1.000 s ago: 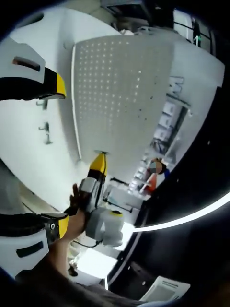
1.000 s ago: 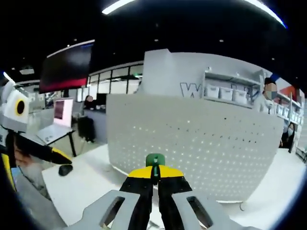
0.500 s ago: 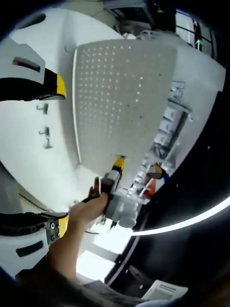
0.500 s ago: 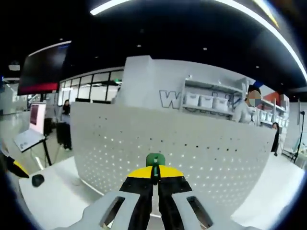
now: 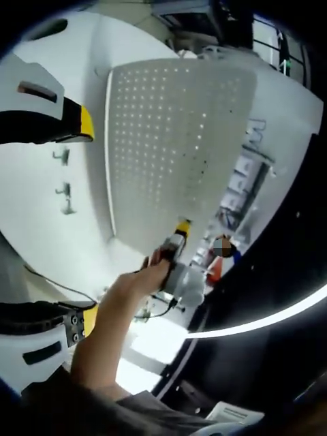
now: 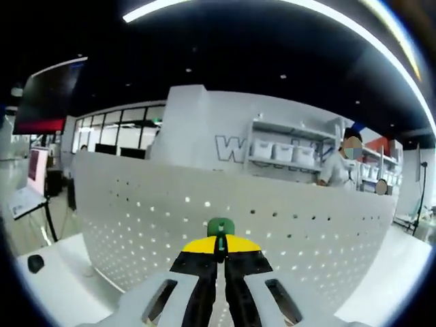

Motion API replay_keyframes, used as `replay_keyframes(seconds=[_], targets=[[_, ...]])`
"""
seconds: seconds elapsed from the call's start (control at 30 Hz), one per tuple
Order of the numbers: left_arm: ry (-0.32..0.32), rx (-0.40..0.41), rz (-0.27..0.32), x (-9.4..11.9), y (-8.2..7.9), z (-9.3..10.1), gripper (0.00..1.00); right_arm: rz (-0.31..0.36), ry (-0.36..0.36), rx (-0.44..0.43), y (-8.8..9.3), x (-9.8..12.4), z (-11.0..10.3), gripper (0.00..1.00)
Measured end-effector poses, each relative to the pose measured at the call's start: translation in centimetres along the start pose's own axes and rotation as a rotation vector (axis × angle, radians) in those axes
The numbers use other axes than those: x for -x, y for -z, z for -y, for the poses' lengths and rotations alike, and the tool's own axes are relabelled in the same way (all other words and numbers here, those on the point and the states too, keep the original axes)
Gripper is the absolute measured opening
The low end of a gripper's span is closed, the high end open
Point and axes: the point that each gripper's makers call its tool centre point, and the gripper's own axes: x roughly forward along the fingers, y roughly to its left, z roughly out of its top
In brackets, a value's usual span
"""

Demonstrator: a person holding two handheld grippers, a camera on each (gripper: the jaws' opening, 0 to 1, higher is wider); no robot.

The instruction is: Insert the hook assembly into the mounting plate slot until the hook locks in place.

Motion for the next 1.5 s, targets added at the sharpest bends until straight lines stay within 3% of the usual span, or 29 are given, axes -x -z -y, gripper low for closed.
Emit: replay_keyframes(seconds=[0.5,1.5], targets=[[-0.034,0.03,0.002,0.0,-0.1,-1.6,0.97,0.113,0.053,0.004,-2.7,-1.7,1.1,0.0],[-0.061,0.052,0.021,0.1,-0.5,-2.8,0.95,0.101,0.071,-0.011,-0.6,-2.8,0.8,0.0]])
